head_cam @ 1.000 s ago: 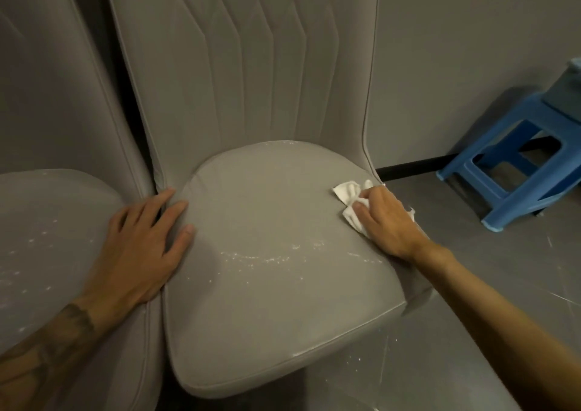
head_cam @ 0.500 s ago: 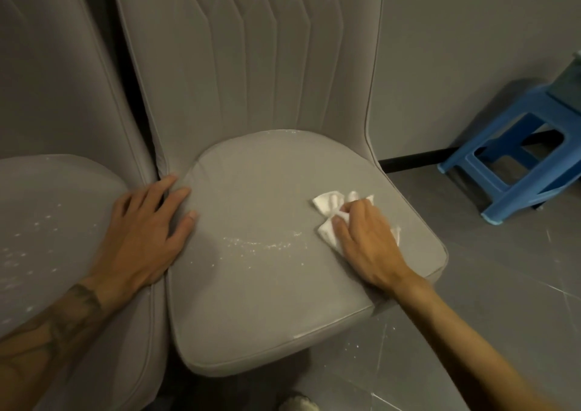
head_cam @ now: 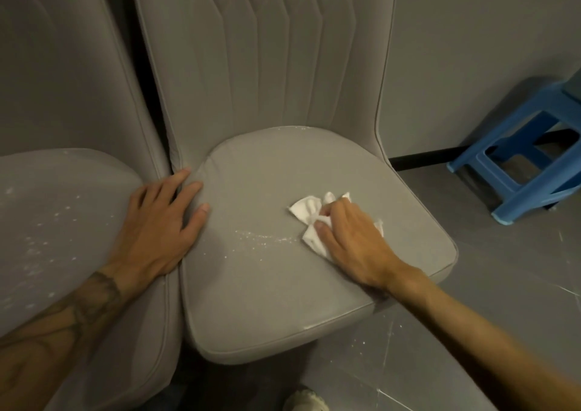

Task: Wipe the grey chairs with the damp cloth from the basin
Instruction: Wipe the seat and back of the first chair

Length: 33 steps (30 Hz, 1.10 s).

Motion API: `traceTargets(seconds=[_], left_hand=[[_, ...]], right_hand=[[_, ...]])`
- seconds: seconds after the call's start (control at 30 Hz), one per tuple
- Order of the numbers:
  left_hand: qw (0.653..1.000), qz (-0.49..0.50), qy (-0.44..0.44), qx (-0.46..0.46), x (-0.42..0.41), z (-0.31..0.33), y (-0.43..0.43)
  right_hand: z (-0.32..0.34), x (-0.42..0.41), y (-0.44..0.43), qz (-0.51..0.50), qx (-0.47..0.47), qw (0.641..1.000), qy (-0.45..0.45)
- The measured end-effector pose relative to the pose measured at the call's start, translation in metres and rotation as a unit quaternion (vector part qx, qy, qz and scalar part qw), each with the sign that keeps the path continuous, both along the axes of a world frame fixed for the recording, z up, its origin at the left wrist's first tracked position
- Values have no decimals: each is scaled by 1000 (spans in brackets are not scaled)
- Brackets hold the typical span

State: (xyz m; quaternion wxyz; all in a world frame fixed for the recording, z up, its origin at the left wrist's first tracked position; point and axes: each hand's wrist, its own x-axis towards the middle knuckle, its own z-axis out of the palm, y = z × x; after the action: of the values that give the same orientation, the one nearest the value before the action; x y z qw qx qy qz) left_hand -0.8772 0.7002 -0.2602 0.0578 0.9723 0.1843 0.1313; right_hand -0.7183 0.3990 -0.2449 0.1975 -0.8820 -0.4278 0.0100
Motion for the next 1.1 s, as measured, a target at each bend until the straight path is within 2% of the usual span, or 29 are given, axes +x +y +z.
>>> traceTargets(seconds=[0.13,0.17,0.2,0.33,0.4,0.53,0.6,0.7,0.77,0.93,1.0,1.1], left_hand=[[1000,0,-1,1,-1,-3,2],[1000,-1,0,0,-1,-3,2],[1000,0,1,-2,-1,-3,2],[1000,5,1,-4,1,-4,3],[1000,5,0,-3,0,-4,4],[1000,0,2,-8,0,-6,4],[1000,-2,-2,-8,2,-7,4],[1000,-2,-5,-7,2,-6,5],[1000,-5,-4,-2,1,-5,6],[1000,-7,-4,3,1,-1,1],[1000,-9,-10,-9,1,1,0],[1000,-7,-12,-27,0,4,0]], right_hand=[[6,40,22,-124,-24,992,8],[5,35,33,-129,-23,991,9],[3,24,43,-107,-19,994,7],[-6,-11,49,83,-17,996,-21],[-2,11,50,75,-27,997,-17],[3,45,85,-58,-49,997,-17],[-2,29,98,-18,-44,999,-13],[-10,-1,85,113,-19,993,-1],[-7,12,78,142,-19,990,10],[-2,56,117,-14,-67,998,1],[-7,30,127,31,-42,999,3],[-13,-7,115,171,4,985,-3]])
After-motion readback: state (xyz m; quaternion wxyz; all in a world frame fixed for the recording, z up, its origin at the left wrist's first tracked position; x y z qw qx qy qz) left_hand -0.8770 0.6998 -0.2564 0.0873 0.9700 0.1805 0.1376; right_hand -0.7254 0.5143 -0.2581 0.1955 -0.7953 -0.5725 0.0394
